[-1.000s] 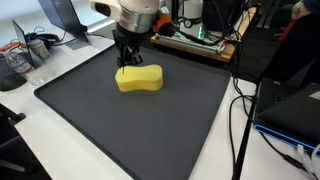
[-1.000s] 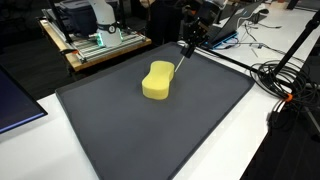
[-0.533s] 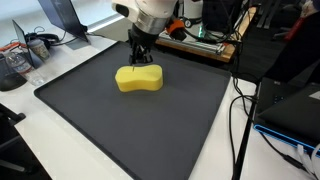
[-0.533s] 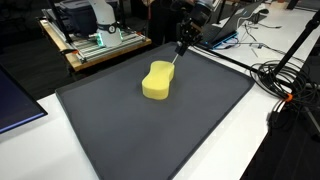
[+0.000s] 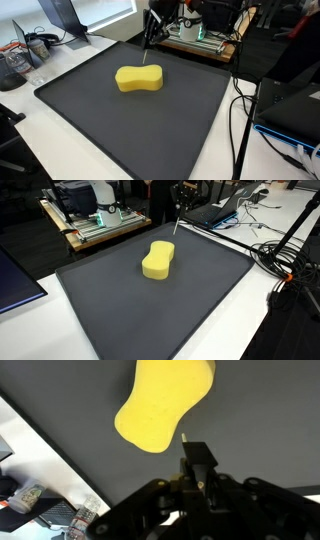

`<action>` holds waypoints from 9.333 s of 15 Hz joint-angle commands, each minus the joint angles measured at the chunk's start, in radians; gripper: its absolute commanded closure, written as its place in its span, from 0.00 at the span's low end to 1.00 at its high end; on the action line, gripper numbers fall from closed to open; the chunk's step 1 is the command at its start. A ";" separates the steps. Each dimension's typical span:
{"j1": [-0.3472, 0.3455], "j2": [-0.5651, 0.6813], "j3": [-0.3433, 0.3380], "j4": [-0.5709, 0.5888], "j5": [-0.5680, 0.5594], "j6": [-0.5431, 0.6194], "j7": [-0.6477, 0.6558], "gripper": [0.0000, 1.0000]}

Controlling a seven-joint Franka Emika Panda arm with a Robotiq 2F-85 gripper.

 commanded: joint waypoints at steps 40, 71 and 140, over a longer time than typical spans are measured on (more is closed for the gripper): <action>-0.563 0.269 -0.198 0.304 1.080 -0.206 -1.523 0.97; -0.336 -0.222 -0.044 -0.211 0.489 0.282 -0.973 0.97; -0.239 0.218 -0.049 -0.143 0.277 0.407 -0.621 0.97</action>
